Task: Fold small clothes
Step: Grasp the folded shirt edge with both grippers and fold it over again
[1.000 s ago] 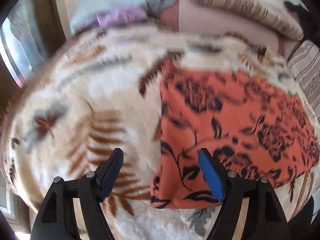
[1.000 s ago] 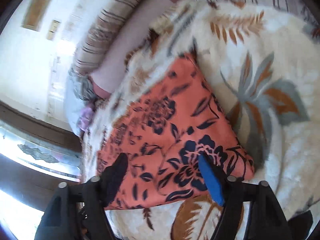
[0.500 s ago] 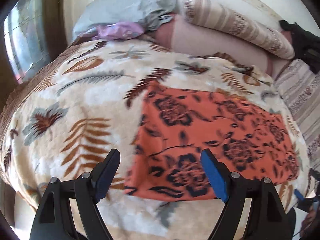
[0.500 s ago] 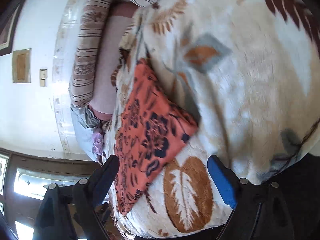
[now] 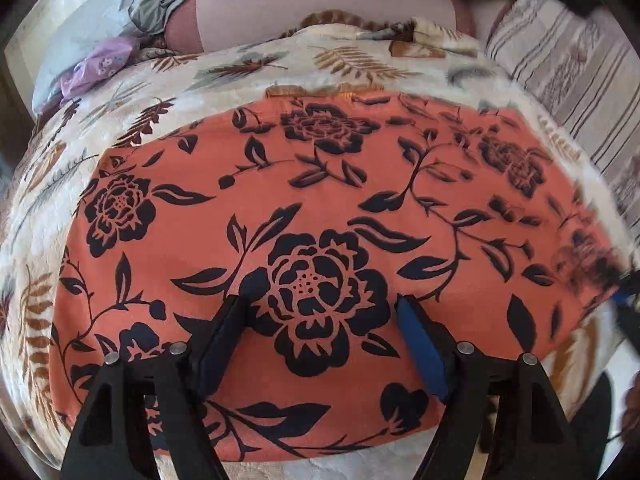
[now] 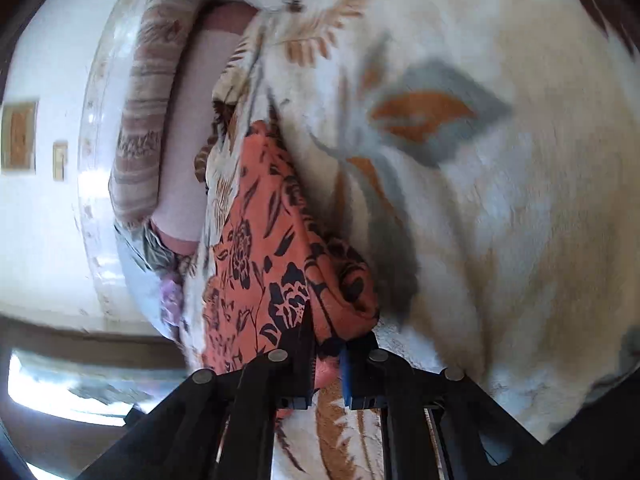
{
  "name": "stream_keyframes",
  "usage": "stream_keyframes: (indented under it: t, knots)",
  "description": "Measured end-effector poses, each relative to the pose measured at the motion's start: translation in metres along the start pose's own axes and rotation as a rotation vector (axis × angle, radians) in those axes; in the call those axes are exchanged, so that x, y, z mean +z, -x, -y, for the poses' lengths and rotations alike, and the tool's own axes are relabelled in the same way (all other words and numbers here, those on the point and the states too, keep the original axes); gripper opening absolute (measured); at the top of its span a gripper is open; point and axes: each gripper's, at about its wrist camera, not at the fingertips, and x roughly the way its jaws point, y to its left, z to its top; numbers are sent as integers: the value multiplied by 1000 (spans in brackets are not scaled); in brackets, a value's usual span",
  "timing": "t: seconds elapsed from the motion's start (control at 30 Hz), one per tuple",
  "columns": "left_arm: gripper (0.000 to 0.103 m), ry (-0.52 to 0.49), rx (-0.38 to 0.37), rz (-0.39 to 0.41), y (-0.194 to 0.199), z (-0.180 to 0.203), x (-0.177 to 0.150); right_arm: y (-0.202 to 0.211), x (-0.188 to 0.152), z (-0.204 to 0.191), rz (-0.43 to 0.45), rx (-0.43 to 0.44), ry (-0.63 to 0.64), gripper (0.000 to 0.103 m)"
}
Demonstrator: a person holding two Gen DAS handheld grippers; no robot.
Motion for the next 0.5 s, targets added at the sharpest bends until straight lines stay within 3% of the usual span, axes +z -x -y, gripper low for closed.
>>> stream_keyframes:
  t: [0.1, 0.17, 0.2, 0.23, 0.27, 0.33, 0.5]
  knots:
    - [59, 16, -14, 38, 21, 4, 9, 17, -7, -31, 60, -81, 184, 9]
    - [60, 29, -10, 107, 35, 6, 15, 4, -11, -20, 25, -135, 194, 11]
    - [67, 42, -2, 117, 33, 7, 15, -12, -11, -5, -22, -153, 176, 13]
    - [72, 51, 6, 81, 19, 9, 14, -14, -11, 7, -8, -94, 148, 11]
    - [73, 22, 2, -41, -6, 10, 11, -10, -10, 16, -4, -29, 102, 11]
    - [78, -15, 37, 24, -10, 13, 5, -4, -7, 19, -28, 2, 95, 11]
    - [78, 3, 35, 2, -10, 13, 9, -4, -5, 28, -49, 45, 74, 11]
